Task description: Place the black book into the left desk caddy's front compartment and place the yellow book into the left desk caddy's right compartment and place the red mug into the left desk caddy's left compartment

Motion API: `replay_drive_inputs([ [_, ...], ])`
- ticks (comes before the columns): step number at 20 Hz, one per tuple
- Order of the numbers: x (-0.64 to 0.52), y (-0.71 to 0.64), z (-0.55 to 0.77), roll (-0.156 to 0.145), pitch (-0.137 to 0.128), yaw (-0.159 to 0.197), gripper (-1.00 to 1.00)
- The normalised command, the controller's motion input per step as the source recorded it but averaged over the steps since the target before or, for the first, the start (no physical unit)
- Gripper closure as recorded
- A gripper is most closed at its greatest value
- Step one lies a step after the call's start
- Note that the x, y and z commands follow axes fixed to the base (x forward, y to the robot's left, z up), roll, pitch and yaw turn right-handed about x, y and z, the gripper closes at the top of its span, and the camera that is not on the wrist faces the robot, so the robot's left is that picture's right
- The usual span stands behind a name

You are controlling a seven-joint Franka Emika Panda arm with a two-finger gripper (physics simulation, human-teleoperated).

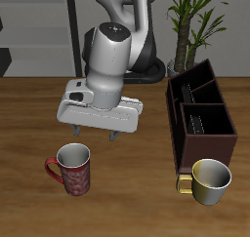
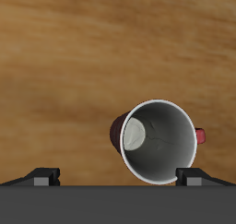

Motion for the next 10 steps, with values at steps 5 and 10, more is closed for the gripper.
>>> replay_drive_inputs([
  [5, 0.05, -0.01, -0.28, -0.006, 0.021, 0.053, -1.0],
  [10, 0.01, -0.14, -0.29, -0.031, 0.025, 0.025, -1.0],
])
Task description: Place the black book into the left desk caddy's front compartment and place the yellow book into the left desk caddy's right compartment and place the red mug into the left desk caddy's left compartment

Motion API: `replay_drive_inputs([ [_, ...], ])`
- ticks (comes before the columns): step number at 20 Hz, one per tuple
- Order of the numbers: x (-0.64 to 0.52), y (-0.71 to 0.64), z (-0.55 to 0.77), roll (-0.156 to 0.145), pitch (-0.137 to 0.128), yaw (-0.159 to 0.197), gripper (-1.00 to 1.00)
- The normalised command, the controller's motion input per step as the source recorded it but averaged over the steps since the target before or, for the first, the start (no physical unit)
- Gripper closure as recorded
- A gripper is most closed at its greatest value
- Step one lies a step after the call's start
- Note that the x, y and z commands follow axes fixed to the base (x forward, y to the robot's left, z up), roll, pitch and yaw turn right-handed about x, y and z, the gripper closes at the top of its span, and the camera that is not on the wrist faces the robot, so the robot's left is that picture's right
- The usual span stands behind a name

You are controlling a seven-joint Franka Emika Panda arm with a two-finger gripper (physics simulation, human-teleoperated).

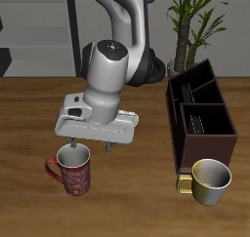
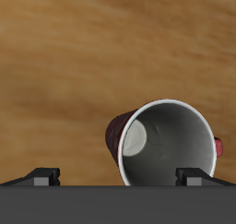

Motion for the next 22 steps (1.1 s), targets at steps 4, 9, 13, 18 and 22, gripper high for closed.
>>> replay_drive_inputs([
  [4, 0.03, -0.12, -0.24, -0.009, 0.024, 0.007, -1.0],
  [9, 0.02, 0.04, -0.22, -0.008, 0.026, 0.0, -1.0],
  [13, 0.05, -0.06, -0.24, 0.0, 0.046, -0.014, -1.0],
  [18, 0.05, -0.06, -0.29, -0.007, 0.039, -0.004, 1.0],
  [22, -0.01, -0.04, -0.04, 0.003, 0.005, -0.017, 1.0],
])
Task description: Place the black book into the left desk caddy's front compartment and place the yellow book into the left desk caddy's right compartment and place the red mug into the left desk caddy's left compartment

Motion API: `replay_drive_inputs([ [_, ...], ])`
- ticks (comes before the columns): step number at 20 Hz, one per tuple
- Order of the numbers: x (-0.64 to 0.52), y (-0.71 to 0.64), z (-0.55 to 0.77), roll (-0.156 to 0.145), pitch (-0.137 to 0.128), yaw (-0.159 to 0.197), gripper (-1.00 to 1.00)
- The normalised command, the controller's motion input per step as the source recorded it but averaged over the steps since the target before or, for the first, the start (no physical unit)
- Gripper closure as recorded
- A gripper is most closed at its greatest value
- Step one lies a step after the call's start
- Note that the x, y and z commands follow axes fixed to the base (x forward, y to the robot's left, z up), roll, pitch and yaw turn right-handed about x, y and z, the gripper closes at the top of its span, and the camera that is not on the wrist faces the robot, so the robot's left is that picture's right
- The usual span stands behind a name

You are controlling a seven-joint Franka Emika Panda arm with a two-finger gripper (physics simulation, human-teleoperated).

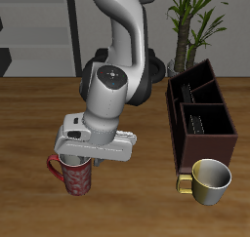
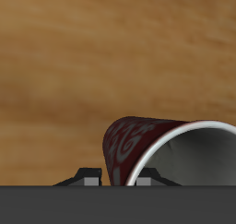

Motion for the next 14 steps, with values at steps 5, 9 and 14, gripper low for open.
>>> replay_drive_inputs([
  [5, 0.04, 0.06, 0.11, 0.007, -0.021, -0.011, 1.0],
  [9, -0.05, 0.21, 0.29, 0.021, -0.059, -0.047, 1.0],
  [14, -0.09, 0.09, 0.31, 0.001, -0.042, -0.024, 1.0],
])
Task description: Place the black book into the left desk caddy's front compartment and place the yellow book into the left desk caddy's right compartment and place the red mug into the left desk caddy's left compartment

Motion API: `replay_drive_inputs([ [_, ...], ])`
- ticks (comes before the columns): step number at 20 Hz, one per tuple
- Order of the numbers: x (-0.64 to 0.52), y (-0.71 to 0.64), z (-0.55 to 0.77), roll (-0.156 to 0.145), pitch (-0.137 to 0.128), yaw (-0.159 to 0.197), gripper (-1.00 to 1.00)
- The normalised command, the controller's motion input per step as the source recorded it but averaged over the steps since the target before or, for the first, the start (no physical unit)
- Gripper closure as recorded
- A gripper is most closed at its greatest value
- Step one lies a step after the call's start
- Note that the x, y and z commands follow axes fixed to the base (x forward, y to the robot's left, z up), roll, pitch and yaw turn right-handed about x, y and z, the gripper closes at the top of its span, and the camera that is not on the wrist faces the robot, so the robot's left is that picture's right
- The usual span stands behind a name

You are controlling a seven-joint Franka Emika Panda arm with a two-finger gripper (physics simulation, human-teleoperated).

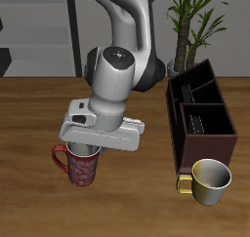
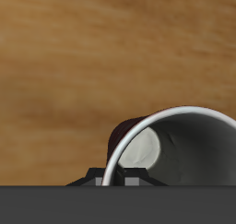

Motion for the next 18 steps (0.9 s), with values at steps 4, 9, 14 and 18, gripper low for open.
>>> replay_drive_inputs([
  [4, -0.15, -0.06, 0.44, -0.002, -0.058, -0.021, 1.0],
  [9, -0.41, -0.08, 0.55, -0.021, -0.067, -0.011, 1.0],
  [14, -0.28, -0.31, 0.47, -0.036, -0.056, 0.007, 1.0],
  [18, -0.29, -0.18, 0.44, -0.033, -0.051, -0.03, 1.0],
])
